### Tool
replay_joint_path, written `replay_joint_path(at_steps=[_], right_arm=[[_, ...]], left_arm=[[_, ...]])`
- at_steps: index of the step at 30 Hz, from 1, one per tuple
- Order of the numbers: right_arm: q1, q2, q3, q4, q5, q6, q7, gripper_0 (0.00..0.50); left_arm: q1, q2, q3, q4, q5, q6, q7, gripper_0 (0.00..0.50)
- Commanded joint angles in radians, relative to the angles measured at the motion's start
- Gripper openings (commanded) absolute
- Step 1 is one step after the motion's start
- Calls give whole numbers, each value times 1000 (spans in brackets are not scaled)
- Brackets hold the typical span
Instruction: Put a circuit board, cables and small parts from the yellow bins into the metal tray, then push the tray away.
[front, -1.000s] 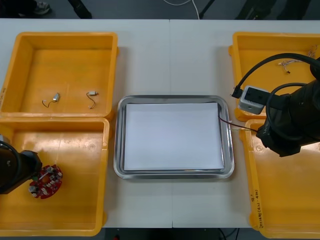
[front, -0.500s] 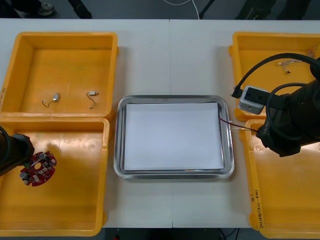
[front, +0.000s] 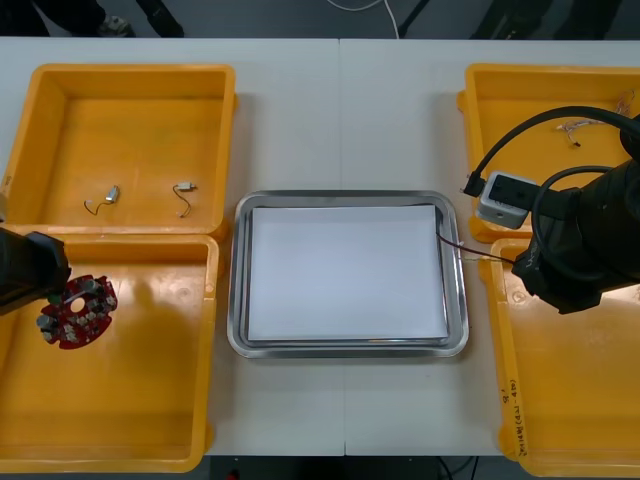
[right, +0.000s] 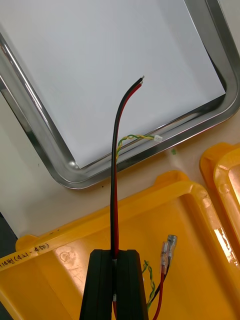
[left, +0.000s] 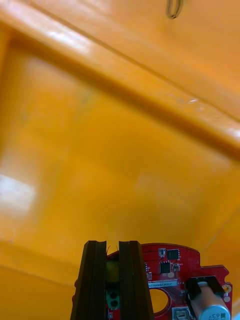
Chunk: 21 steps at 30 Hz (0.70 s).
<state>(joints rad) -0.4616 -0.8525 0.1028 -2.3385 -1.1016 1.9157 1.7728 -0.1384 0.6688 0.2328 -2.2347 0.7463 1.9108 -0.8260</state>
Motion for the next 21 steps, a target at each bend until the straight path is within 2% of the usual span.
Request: replay_joint_path(at_steps=[1,11,21], right_arm=[[-28,9,8,-24,-11,4,-49,0],[-28,9,8,-24,-12,4,-49,0],[-28,9,8,-25,-12,4,-49,0]], left_arm=[[-101,44,-89,-42,8,9,-42,0],[-214,43,-253,-46,7,9,-33,0],[-319,43,-434,-45,-36,9,-10,0]])
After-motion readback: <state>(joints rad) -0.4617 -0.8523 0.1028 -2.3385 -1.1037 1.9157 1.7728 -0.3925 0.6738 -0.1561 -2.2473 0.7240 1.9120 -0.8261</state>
